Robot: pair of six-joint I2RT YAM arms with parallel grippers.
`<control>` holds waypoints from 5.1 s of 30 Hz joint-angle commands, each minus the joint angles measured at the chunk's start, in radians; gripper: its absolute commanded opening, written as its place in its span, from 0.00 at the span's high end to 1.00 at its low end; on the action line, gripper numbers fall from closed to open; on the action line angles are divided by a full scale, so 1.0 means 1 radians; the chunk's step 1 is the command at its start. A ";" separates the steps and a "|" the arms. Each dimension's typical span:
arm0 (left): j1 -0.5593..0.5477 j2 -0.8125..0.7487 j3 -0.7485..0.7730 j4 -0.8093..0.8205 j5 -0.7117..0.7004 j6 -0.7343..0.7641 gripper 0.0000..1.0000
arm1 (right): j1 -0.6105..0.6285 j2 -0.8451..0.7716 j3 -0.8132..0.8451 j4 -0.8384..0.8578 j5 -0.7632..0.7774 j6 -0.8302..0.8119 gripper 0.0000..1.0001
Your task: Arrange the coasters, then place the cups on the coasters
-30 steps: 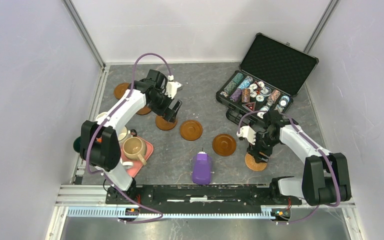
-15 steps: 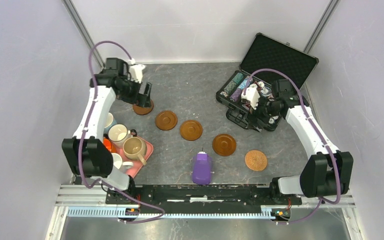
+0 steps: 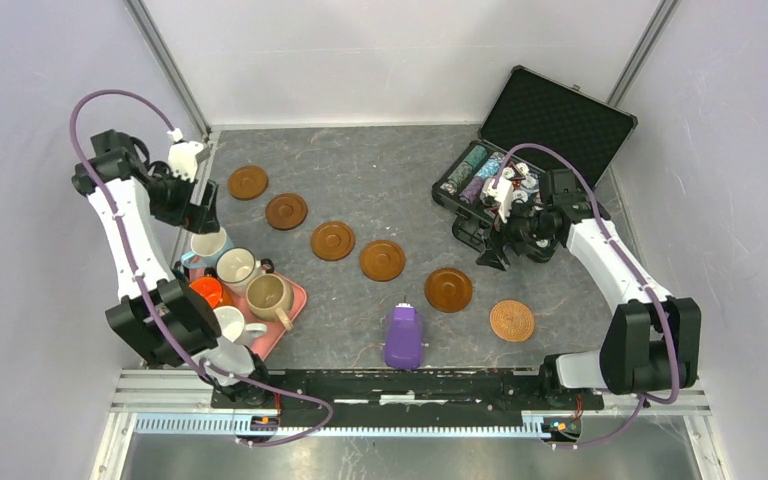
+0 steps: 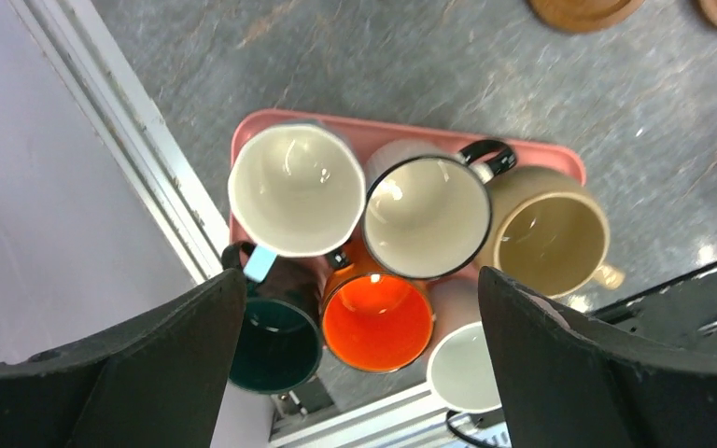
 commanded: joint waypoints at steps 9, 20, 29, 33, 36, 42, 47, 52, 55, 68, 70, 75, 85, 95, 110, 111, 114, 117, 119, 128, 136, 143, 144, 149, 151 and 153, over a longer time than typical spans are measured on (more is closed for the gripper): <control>0.191 0.139 -0.011 -0.106 -0.048 0.446 0.04 | -0.006 -0.072 0.001 0.058 -0.019 0.050 0.02; 0.230 0.213 -0.086 0.008 -0.059 0.631 0.30 | -0.006 0.002 0.044 -0.005 -0.083 0.039 0.02; 0.230 0.301 -0.125 0.089 -0.024 0.632 0.34 | -0.006 -0.043 0.011 0.056 -0.045 0.077 0.02; 0.230 0.333 -0.134 0.116 -0.011 0.646 0.34 | -0.007 -0.028 0.016 0.032 -0.062 0.061 0.02; 0.231 0.353 -0.147 0.127 -0.007 0.667 0.35 | -0.007 -0.021 0.016 0.020 -0.082 0.052 0.02; 0.229 0.374 -0.195 0.156 0.001 0.702 0.38 | -0.007 -0.009 0.014 0.023 -0.078 0.049 0.02; 0.224 0.390 -0.217 0.172 0.016 0.703 0.40 | -0.008 -0.004 0.004 0.028 -0.084 0.044 0.02; 0.220 0.399 -0.228 0.189 0.028 0.700 0.46 | -0.007 0.001 0.007 0.012 -0.095 0.031 0.02; 0.220 0.398 -0.225 0.190 0.031 0.692 0.54 | -0.008 -0.001 0.009 0.003 -0.088 0.024 0.02; 0.251 0.325 -0.254 0.185 0.063 0.679 0.92 | -0.009 -0.006 -0.009 0.002 -0.093 0.008 0.02; 0.264 0.316 -0.249 0.178 0.092 0.677 0.97 | -0.008 -0.004 -0.009 0.001 -0.095 0.007 0.02; 0.290 0.293 -0.236 0.161 0.158 0.681 0.98 | -0.009 -0.003 -0.010 0.004 -0.101 0.006 0.02; 0.302 0.274 -0.220 0.161 0.216 0.677 0.98 | -0.011 -0.005 -0.012 0.000 -0.099 -0.002 0.02; 0.306 0.298 -0.246 0.171 0.130 0.689 0.94 | -0.012 0.000 -0.003 -0.007 -0.104 -0.009 0.02; 0.307 0.312 -0.314 0.259 0.065 0.677 0.50 | -0.012 0.006 0.005 -0.024 -0.112 -0.017 0.02; 0.306 0.311 -0.314 0.258 0.066 0.676 0.48 | -0.013 0.006 0.003 -0.023 -0.112 -0.017 0.02; 0.305 0.305 -0.309 0.257 0.074 0.665 0.47 | -0.013 0.010 0.002 -0.025 -0.114 -0.020 0.02; 0.307 0.286 -0.305 0.246 0.097 0.661 0.46 | -0.013 0.013 0.000 -0.024 -0.118 -0.022 0.02; 0.306 0.276 -0.299 0.222 0.122 0.672 0.45 | -0.012 0.013 -0.002 -0.024 -0.119 -0.024 0.02; 0.307 0.300 -0.256 0.214 0.179 0.627 0.45 | -0.013 0.011 -0.004 -0.046 -0.115 -0.045 0.02; 0.307 0.301 -0.263 0.220 0.176 0.628 0.53 | -0.013 0.012 -0.011 -0.049 -0.113 -0.051 0.02; 0.307 0.298 -0.272 0.220 0.188 0.618 0.87 | -0.013 0.016 -0.009 -0.043 -0.113 -0.046 0.02; 0.307 0.297 -0.273 0.220 0.193 0.614 0.91 | -0.013 0.018 -0.009 -0.042 -0.113 -0.045 0.02; 0.324 0.272 -0.273 0.236 0.248 0.591 0.98 | -0.016 0.013 -0.008 -0.032 -0.110 -0.039 0.02; 0.329 0.261 -0.267 0.237 0.276 0.580 0.98 | -0.019 0.014 -0.003 -0.030 -0.115 -0.037 0.02; 0.329 0.248 -0.259 0.237 0.305 0.568 0.98 | -0.021 0.015 0.001 -0.031 -0.116 -0.038 0.02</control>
